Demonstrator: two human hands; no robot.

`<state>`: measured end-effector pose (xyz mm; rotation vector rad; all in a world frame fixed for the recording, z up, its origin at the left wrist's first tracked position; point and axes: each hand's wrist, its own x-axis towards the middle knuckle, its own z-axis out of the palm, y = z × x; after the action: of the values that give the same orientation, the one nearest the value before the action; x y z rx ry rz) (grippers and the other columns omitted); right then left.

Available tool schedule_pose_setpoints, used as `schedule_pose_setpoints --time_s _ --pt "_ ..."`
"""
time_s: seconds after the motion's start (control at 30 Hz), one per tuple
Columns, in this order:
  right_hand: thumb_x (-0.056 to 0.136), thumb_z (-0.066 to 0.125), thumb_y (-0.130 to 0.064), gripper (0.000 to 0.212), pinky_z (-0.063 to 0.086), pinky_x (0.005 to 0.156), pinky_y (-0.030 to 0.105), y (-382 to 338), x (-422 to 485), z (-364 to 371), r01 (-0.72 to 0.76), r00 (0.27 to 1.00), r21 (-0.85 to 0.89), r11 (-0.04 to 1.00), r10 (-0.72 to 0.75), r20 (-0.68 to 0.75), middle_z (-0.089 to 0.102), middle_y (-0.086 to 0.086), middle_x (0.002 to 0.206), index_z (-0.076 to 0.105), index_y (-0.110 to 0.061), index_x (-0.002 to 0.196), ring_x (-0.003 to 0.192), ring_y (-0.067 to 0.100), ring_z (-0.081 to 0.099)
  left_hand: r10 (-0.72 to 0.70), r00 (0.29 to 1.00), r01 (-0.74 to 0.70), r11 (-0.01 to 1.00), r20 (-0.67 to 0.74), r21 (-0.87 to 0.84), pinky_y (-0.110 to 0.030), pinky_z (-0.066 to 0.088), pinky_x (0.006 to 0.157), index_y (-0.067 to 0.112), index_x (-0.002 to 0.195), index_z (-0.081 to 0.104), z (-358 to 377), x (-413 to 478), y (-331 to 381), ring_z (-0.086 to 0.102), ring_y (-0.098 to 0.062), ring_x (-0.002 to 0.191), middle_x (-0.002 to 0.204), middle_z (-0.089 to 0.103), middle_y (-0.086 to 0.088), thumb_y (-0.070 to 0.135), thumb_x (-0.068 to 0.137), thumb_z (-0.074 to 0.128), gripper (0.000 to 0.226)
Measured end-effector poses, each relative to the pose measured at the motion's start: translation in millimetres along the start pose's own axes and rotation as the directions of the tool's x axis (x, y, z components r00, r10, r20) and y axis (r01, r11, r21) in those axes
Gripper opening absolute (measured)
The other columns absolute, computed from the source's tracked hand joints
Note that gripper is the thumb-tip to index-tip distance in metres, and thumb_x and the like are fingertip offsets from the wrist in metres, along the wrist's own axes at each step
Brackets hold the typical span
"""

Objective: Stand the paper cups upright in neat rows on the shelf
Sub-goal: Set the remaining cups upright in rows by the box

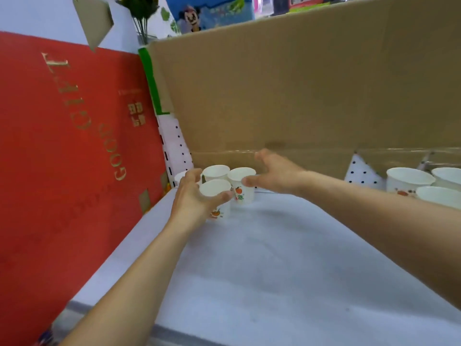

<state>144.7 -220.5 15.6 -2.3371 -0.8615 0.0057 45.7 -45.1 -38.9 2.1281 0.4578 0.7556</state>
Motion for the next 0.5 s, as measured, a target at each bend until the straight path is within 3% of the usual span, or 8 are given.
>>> schedule_pose_setpoints --time_s 0.1,0.3,0.43,0.5 --pt "0.073 0.077 -0.040 0.073 0.042 0.076 0.027 -2.4 25.3 20.9 -0.033 0.999 0.118 0.993 0.036 -0.027 0.050 0.003 0.126 0.042 -0.013 0.131 0.101 0.015 0.047 0.023 0.999 -0.022 0.999 0.033 -0.027 -0.028 0.049 0.078 0.034 0.129 0.043 1.9 7.4 -3.6 0.051 -0.003 0.099 0.104 0.049 0.025 0.050 0.056 0.086 0.086" --pt "0.065 0.080 -0.047 0.080 0.042 0.078 0.031 -7.4 50.9 39.3 -0.109 0.991 0.082 0.991 0.115 -0.065 0.053 0.002 0.126 0.045 -0.017 0.130 0.101 0.018 0.049 0.001 0.997 0.003 0.999 0.081 -0.047 -0.029 0.047 0.090 0.028 0.131 0.047 -2.2 15.0 -11.6 0.053 -0.011 0.112 0.122 0.056 0.011 0.035 0.065 0.086 0.077" --pt "0.069 0.074 -0.048 0.075 0.046 0.086 0.035 -8.6 53.0 41.1 -0.090 0.993 0.036 0.995 0.092 -0.068 0.053 0.002 0.132 0.046 -0.018 0.132 0.114 0.022 0.052 -0.016 0.996 0.023 0.996 0.091 -0.083 -0.034 0.049 0.093 0.026 0.127 0.051 -8.3 12.3 -12.0 0.056 -0.013 0.109 0.119 0.059 0.007 0.032 0.065 0.086 0.072" --pt "0.070 0.073 -0.045 0.073 0.047 0.084 0.035 -11.3 50.7 42.7 -0.087 0.996 0.005 0.996 0.087 -0.023 0.053 0.003 0.131 0.045 -0.018 0.133 0.112 0.022 0.053 -0.022 0.996 0.028 0.997 0.088 -0.069 -0.036 0.050 0.091 0.027 0.125 0.052 -12.5 8.4 -10.0 0.057 -0.013 0.107 0.115 0.059 0.007 0.033 0.064 0.086 0.070"
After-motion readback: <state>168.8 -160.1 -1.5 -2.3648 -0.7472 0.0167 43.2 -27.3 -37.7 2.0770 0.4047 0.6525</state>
